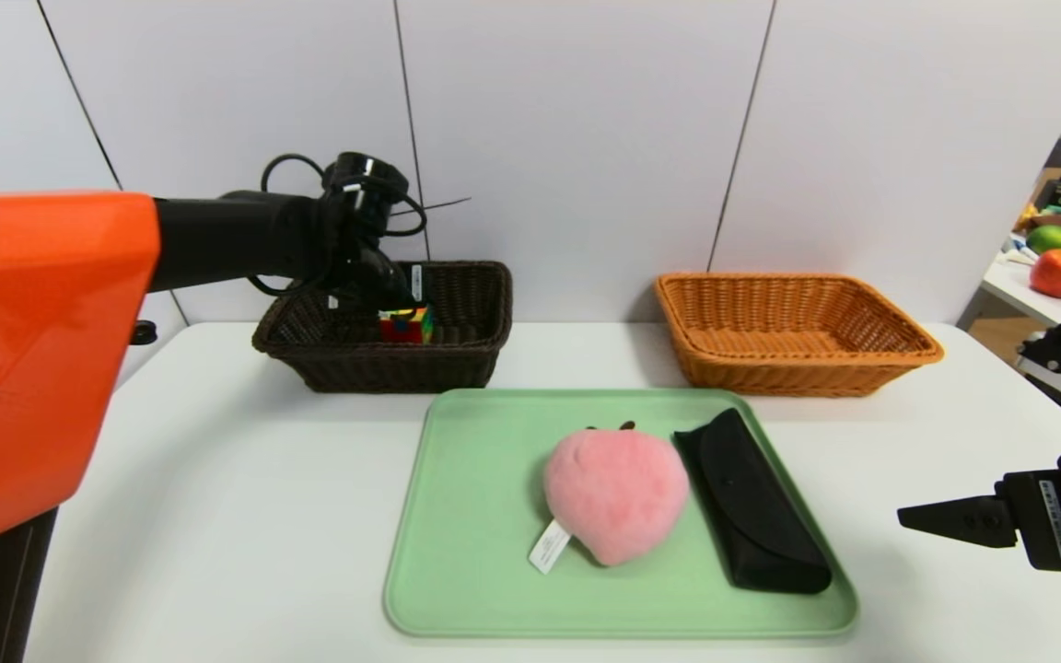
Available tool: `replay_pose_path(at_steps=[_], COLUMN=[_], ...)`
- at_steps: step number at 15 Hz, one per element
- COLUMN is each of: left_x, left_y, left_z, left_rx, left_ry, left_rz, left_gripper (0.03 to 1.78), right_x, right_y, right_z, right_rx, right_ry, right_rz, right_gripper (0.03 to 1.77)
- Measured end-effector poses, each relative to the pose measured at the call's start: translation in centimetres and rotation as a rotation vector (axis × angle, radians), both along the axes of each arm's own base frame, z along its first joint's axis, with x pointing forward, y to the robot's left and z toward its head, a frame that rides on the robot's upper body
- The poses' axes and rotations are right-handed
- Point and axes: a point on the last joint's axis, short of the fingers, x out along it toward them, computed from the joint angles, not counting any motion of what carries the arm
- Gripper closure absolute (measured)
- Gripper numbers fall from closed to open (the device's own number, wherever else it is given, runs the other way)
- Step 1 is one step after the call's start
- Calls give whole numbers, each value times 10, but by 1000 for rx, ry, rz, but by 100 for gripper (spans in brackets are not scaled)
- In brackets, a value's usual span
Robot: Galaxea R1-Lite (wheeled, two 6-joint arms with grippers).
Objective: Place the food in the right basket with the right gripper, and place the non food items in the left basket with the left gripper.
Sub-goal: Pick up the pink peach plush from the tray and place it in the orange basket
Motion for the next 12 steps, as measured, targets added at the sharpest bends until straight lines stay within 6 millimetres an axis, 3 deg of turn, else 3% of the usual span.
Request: replay_pose_path(at_steps=[3, 7, 9, 12], left_x=[-30, -99, -135, -184], left_y=[4, -2, -8, -17], left_z=[43, 85, 92, 89], left_rx=[-15, -47, -60, -60], left_ry=[-38, 47, 120, 192], left_rz=[-11, -42, -67, -136], left_gripper=[23, 18, 17, 15], right_x=[0, -2, -3, -7], right_y=[0, 0, 0, -1], right_z=[2, 4, 5, 8], right_rx=[1, 2, 1, 4], right_ry=[-9, -21, -29, -43], right_rz=[1, 2, 1, 2], right_gripper=[10, 10, 10, 10])
